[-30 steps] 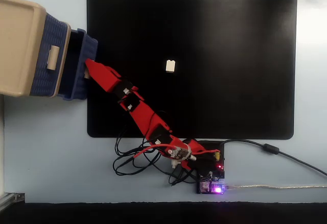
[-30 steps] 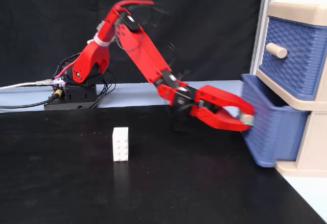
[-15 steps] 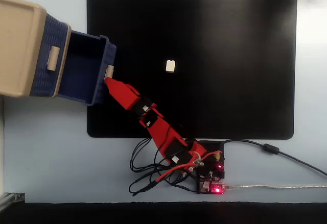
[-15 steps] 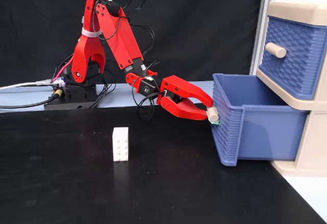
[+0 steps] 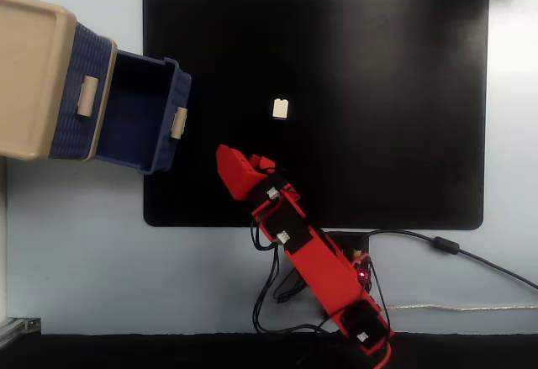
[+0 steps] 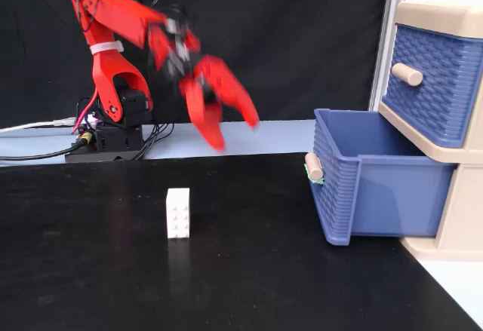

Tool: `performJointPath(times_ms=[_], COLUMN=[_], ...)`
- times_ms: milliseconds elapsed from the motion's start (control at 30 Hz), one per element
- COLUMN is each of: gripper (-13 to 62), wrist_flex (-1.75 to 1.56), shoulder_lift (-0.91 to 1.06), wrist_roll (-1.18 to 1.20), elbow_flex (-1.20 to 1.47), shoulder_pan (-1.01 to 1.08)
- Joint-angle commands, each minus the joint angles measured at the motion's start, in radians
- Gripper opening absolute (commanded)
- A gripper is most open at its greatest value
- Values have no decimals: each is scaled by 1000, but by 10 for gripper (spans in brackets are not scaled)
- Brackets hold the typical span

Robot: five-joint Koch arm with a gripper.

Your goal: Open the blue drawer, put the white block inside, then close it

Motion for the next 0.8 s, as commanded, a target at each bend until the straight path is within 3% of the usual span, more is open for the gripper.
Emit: performJointPath(times_ms=[0,133,300,767], gripper=[336,337,336,337], wrist_flex=[341,509,506,422], shoulder_lift=[-48,-239,-373,-569], wrist_roll=[-236,-505,-761,-769], elbow_flex=[-166,-431,-555,-634], shoulder_pan=[110,250,360,367])
